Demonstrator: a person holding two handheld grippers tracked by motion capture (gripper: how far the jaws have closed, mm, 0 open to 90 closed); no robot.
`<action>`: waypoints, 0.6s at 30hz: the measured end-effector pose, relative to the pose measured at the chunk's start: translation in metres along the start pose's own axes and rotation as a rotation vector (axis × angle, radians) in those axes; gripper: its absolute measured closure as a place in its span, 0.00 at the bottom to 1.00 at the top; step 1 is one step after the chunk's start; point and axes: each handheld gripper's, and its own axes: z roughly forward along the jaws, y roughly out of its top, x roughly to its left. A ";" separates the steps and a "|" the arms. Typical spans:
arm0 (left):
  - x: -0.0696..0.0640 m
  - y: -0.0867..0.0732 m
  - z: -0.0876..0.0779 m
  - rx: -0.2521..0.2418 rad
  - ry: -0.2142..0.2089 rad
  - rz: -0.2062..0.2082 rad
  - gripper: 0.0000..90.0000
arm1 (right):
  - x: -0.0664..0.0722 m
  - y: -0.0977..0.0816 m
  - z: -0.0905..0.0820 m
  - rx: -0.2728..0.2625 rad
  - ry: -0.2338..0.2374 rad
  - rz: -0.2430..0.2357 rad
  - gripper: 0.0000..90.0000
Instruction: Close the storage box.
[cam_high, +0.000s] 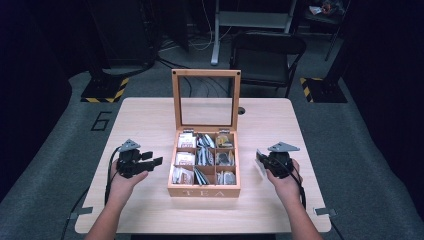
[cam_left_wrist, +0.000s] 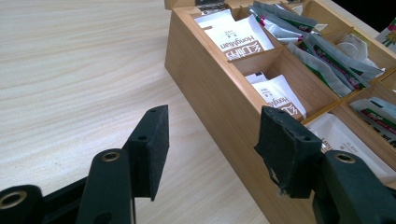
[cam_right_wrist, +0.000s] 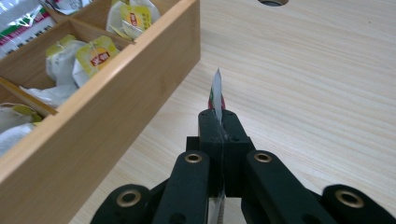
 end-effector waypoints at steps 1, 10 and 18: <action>0.000 0.000 0.000 0.001 0.000 0.000 0.48 | -0.001 -0.001 0.000 0.006 -0.008 0.001 1.00; 0.000 0.000 0.001 -0.002 0.002 0.001 0.48 | -0.010 -0.007 0.001 0.011 -0.052 0.013 1.00; 0.000 0.000 0.001 0.006 -0.003 0.003 0.48 | -0.015 -0.011 0.003 0.015 -0.085 0.016 0.99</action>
